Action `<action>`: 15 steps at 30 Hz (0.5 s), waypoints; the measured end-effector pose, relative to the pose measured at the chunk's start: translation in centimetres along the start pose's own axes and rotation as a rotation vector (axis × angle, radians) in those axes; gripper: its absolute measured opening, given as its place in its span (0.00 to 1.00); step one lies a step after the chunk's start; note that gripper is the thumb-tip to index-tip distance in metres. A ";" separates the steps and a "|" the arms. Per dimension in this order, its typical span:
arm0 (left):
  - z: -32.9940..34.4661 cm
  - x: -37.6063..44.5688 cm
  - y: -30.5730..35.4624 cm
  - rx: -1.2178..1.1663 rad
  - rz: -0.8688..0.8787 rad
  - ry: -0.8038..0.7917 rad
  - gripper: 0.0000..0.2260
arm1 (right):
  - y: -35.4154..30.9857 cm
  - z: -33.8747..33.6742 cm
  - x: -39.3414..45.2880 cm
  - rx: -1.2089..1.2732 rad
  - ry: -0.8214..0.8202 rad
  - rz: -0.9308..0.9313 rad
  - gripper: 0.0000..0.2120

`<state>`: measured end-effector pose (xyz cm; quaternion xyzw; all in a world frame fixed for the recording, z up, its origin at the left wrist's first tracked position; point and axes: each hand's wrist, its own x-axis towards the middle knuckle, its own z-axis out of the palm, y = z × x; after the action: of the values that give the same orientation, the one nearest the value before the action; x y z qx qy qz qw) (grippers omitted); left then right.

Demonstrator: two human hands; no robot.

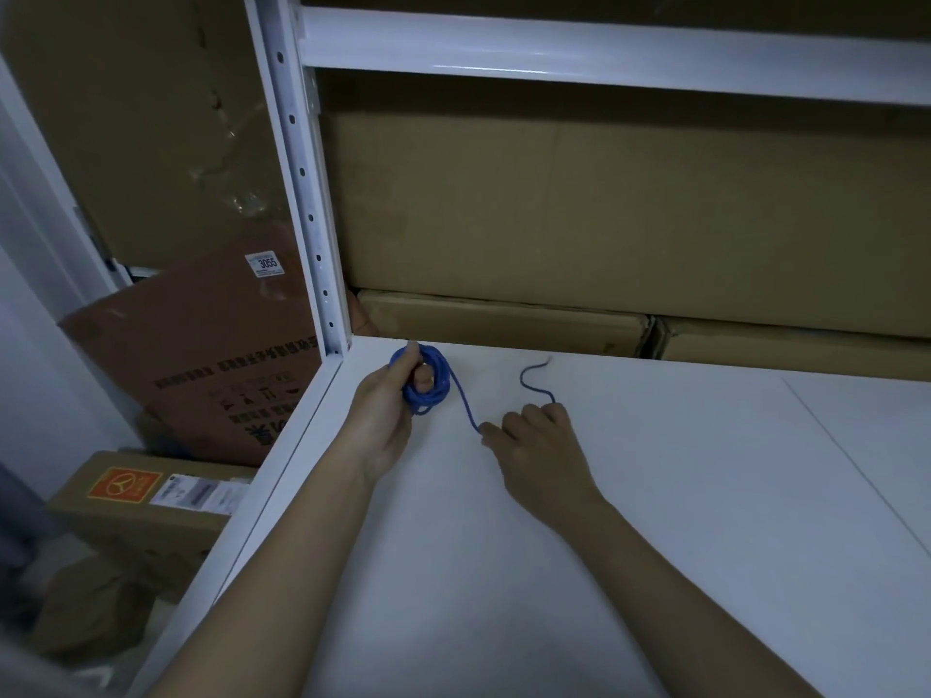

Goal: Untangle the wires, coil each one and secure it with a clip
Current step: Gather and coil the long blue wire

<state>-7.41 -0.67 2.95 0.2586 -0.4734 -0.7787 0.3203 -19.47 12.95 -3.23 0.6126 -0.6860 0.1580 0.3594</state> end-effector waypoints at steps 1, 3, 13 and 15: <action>0.2 0.0 -0.3 0.064 0.028 0.016 0.14 | 0.0 -0.2 0.0 0.031 0.016 -0.040 0.08; 0.8 -0.4 -0.8 0.206 0.096 0.029 0.16 | 0.0 -0.7 0.0 0.117 0.014 -0.089 0.14; 3.2 -1.1 -2.9 0.568 -0.061 -0.141 0.06 | 0.3 -3.8 0.3 0.723 -0.136 0.153 0.08; 2.5 -1.2 -3.4 0.611 -0.070 -0.193 0.09 | 0.4 -4.3 0.6 0.785 -0.133 0.232 0.03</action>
<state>-9.25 2.88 1.02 0.2840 -0.7042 -0.6321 0.1546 -18.54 15.38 0.26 0.6307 -0.6598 0.4071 0.0330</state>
